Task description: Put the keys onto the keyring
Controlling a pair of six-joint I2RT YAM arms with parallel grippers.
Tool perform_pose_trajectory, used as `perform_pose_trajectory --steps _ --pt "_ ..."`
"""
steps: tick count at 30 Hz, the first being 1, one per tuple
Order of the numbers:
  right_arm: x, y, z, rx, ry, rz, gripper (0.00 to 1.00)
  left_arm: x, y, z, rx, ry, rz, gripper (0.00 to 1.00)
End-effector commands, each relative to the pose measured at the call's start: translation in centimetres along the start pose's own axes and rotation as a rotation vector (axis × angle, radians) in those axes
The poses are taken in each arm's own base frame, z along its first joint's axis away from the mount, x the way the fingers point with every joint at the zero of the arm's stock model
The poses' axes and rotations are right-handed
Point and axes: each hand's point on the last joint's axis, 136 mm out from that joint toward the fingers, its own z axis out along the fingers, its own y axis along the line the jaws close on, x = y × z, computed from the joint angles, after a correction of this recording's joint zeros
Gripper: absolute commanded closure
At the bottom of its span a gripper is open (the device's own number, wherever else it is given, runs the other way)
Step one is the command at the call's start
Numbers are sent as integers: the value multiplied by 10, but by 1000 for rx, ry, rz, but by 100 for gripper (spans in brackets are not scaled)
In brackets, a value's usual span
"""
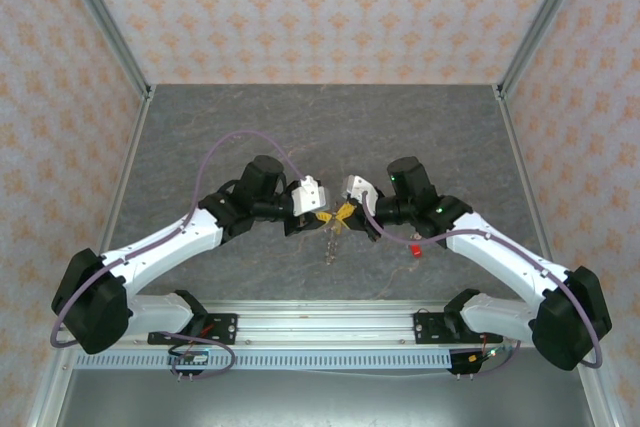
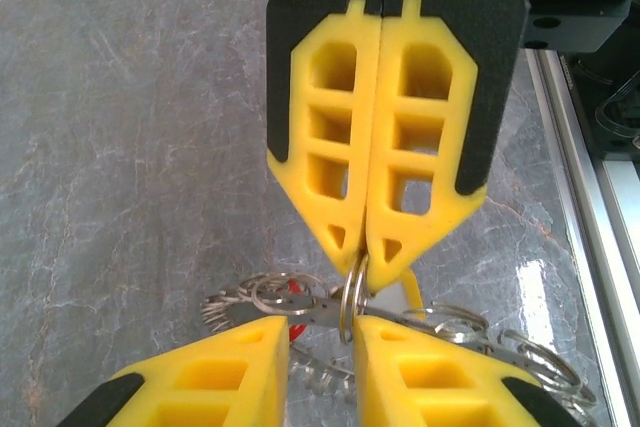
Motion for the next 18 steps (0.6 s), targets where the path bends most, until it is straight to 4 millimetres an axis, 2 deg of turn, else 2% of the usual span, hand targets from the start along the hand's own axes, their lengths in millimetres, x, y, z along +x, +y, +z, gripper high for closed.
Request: perform_pose_trajectory --steps 1,5,13,18 --pt "-23 -3 -3 14 -59 -66 100 -18 -1 0 25 -35 31 76" --pt "-19 -6 -2 36 -46 -65 100 -21 -2 0 28 -43 33 76" --pt "-25 -6 -3 38 -73 -62 100 -7 -4 3 42 14 27 76" --pt "-27 -6 -2 33 -83 -65 100 -7 -5 7 43 15 29 78"
